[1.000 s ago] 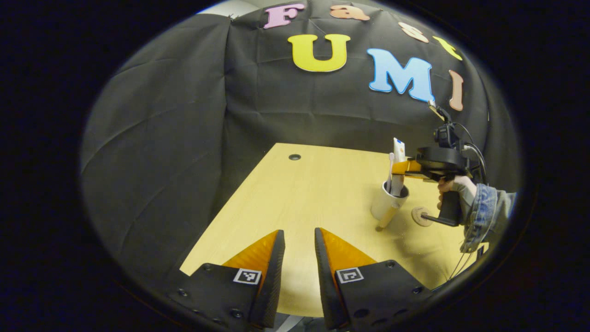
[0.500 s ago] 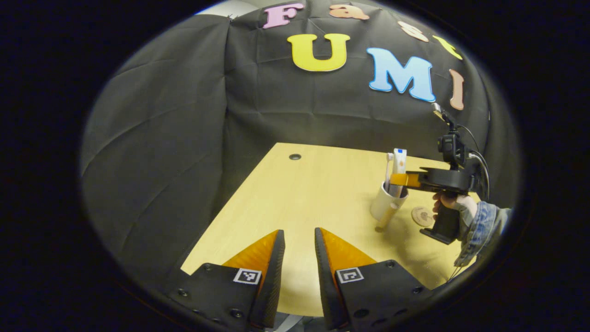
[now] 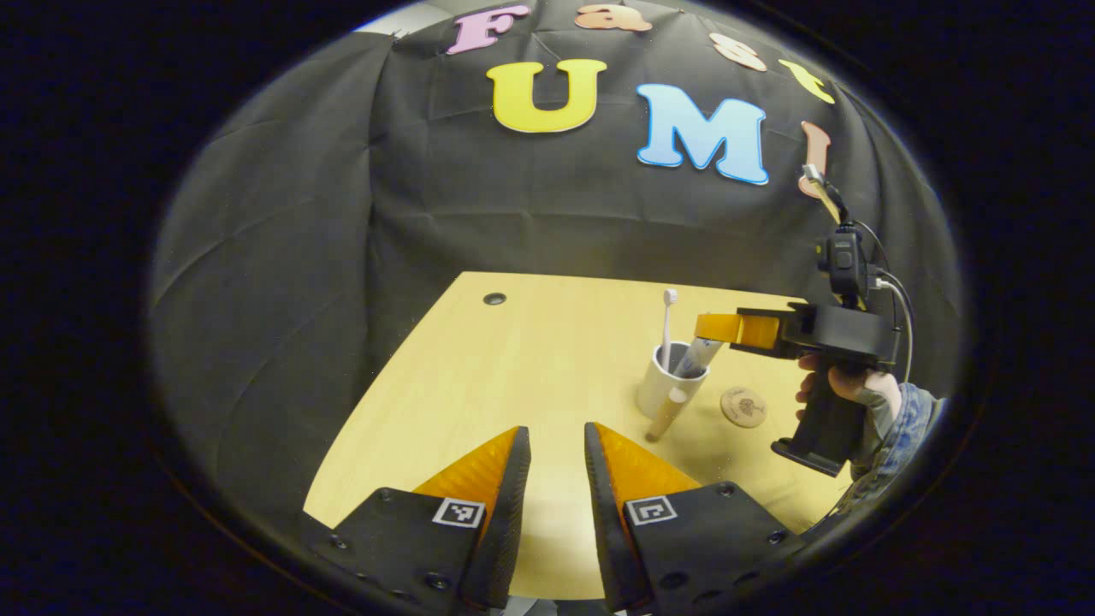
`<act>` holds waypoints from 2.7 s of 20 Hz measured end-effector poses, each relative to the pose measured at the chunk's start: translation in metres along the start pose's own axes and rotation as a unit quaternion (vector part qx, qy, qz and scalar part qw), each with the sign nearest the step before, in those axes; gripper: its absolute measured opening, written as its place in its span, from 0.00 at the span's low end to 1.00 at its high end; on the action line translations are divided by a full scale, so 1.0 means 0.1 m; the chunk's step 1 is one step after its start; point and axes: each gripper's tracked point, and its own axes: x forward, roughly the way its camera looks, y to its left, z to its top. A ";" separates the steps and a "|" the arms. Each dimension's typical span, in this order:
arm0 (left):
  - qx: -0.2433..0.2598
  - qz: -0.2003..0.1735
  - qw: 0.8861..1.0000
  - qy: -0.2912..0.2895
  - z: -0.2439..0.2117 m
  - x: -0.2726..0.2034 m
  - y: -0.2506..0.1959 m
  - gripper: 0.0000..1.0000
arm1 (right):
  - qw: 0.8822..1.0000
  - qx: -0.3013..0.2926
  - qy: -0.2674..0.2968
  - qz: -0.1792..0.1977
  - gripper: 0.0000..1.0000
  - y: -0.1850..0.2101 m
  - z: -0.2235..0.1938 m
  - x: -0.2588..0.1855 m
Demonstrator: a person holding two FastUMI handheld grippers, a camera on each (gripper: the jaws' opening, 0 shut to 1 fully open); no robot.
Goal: Put the toothbrush and toothpaste on the desktop into the cup, then pick up the cup and place it on the coaster on the desktop.
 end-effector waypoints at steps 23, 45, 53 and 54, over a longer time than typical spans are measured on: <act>0.087 -0.149 0.957 0.233 -0.38 1.50 -1.34 0.71 | 0.977 0.111 -0.005 -0.181 0.60 -1.98 -0.49 -1.61; 0.135 -0.110 0.920 0.352 -0.93 2.35 -1.51 0.36 | 0.955 0.165 0.028 -0.245 0.60 -2.60 -1.01 -2.19; 0.137 -0.123 0.926 0.330 -0.83 2.28 -1.68 0.34 | 0.954 0.170 0.026 -0.246 0.60 -2.67 -1.00 -2.16; 0.144 -0.127 0.925 0.327 -0.83 2.28 -1.76 0.34 | 0.954 0.170 0.026 -0.246 0.60 -2.66 -1.02 -2.16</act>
